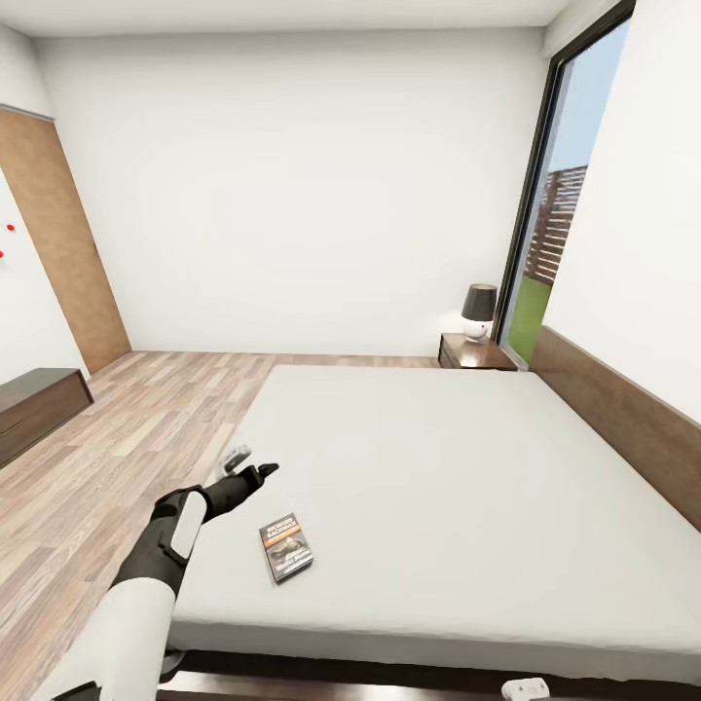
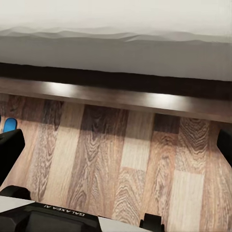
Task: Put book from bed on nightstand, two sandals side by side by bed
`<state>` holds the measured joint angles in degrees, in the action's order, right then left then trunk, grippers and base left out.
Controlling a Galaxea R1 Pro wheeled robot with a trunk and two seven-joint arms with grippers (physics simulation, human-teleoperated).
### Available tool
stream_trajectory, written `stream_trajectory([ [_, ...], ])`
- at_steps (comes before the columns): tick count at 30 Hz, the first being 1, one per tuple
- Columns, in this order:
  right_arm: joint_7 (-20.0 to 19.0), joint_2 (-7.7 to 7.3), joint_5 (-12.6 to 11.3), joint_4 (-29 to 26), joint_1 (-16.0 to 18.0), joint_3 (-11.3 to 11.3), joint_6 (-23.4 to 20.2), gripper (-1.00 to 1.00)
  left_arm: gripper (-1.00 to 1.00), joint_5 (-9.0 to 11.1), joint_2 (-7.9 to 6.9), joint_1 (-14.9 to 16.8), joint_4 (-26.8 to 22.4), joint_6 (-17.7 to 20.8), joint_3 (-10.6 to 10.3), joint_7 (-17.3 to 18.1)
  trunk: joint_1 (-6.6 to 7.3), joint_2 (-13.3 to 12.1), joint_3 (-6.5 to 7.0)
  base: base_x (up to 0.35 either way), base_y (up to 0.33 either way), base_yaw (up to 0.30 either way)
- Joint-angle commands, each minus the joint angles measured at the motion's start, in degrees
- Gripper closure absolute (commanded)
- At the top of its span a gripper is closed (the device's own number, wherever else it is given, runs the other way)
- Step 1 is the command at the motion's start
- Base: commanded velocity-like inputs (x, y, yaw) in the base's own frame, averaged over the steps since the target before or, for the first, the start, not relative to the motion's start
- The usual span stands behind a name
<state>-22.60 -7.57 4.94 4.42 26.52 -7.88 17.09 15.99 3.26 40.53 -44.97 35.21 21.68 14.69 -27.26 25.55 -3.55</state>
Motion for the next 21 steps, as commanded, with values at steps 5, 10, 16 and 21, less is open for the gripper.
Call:
stream_trajectory([
  [5, 0.0, 0.00, 0.5, 0.3, 0.1, -0.5, 0.4, -1.00, -1.00, 0.2, 0.23, 0.1, -0.3, 0.1, 0.1, 0.0, -0.04, 0.1, -0.13, 0.000, 0.000, 0.000],
  [10, 0.0, 0.01, 0.5, 0.3, 0.1, -0.5, 0.4, -1.00, -1.00, 0.2, 0.83, 0.1, -0.3, 0.0, -1.1, -0.1, -0.04, 0.1, -0.13, 0.000, 0.000, 0.000],
  [16, 0.0, 0.01, 0.5, 0.3, 0.1, -0.5, 0.3, -1.00, -1.00, 0.2, 1.14, 0.1, -0.3, 0.0, -2.4, -0.2, -0.04, 0.1, -0.13, 0.000, 0.000, 0.000],
  [21, 0.0, 0.01, 0.5, 0.2, 0.1, -0.5, 0.3, -1.00, -1.00, 0.1, 1.10, 0.1, -0.2, -0.1, -2.6, -0.2, -0.04, 0.1, -0.18, 0.000, 0.000, 0.003],
])
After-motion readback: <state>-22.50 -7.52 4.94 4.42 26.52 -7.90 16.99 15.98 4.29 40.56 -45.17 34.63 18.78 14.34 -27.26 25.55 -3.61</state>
